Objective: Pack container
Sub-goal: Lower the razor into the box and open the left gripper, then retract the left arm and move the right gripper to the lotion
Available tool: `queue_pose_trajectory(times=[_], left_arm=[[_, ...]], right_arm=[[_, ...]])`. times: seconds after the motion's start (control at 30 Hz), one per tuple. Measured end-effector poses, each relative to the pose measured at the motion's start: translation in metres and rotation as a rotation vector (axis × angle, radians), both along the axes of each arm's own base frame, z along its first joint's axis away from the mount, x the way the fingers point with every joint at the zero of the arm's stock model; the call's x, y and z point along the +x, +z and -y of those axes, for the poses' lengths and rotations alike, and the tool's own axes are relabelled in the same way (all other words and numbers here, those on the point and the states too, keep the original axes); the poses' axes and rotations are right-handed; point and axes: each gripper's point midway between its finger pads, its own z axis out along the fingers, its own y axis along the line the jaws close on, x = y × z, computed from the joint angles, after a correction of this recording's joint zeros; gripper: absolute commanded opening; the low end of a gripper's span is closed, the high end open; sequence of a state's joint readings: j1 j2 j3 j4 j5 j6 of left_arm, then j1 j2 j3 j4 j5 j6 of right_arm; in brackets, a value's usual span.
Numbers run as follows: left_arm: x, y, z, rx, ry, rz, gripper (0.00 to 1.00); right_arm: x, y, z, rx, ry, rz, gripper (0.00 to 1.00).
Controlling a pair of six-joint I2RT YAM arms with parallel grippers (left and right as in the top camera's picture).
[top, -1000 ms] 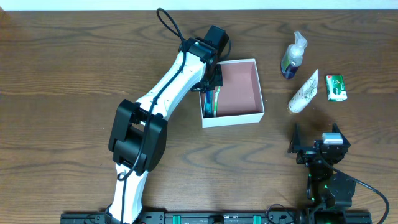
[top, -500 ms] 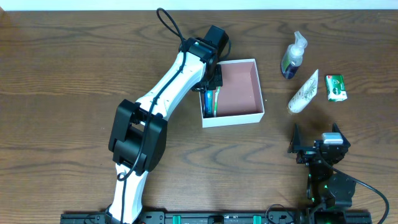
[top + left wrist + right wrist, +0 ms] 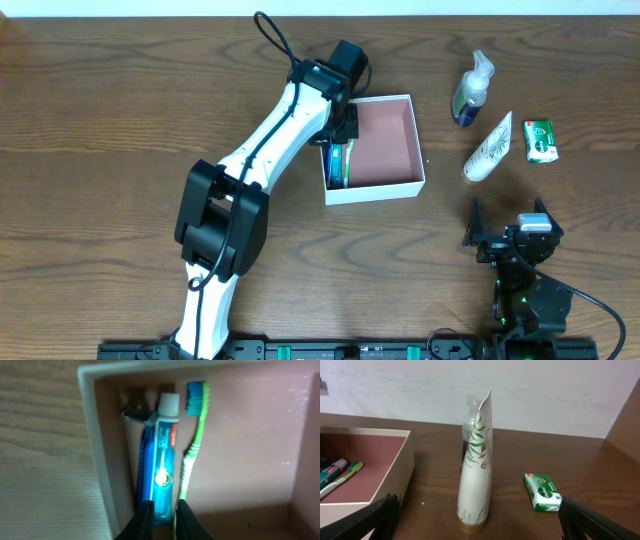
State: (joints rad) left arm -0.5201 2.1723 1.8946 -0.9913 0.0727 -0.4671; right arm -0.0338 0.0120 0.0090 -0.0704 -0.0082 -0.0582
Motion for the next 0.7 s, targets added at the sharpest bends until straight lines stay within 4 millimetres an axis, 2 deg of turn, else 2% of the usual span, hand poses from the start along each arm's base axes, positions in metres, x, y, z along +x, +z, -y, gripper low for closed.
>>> queue_pose_trajectory(times=[0.1, 0.2, 0.23, 0.27, 0.33, 0.37, 0.47, 0.53, 0.7], left_arm=[[0.009, 0.014, 0.006, -0.021, -0.019, 0.040, 0.17], [0.019, 0.040, 0.011, -0.051, -0.038, 0.105, 0.17], [0.020, 0.050, 0.012, -0.059, -0.043, 0.129, 0.28], [0.021, 0.061, 0.011, -0.062, -0.050, 0.153, 0.34], [0.017, 0.082, 0.002, -0.043, -0.045, 0.189, 0.68], [0.014, 0.093, -0.006, -0.019, -0.036, 0.204, 0.98], [-0.001, 0.121, -0.042, 0.092, 0.007, 0.228, 0.98], [-0.004, 0.131, -0.065, 0.154, 0.040, 0.236, 0.98], [0.005, 0.130, -0.125, 0.255, 0.157, 0.211, 0.98]], right_arm=[[0.000, 0.000, 0.000, 0.000, 0.000, 0.000, 0.99], [0.000, 0.000, 0.000, 0.000, 0.000, 0.000, 0.99], [0.000, 0.000, 0.000, 0.000, 0.000, 0.000, 0.99], [0.000, 0.000, 0.000, 0.000, 0.000, 0.000, 0.99], [0.000, 0.000, 0.000, 0.000, 0.000, 0.000, 0.99], [0.000, 0.000, 0.000, 0.000, 0.000, 0.000, 0.99], [0.000, 0.000, 0.000, 0.000, 0.000, 0.000, 0.99], [0.000, 0.000, 0.000, 0.000, 0.000, 0.000, 0.99], [0.000, 0.000, 0.000, 0.000, 0.000, 0.000, 0.99]])
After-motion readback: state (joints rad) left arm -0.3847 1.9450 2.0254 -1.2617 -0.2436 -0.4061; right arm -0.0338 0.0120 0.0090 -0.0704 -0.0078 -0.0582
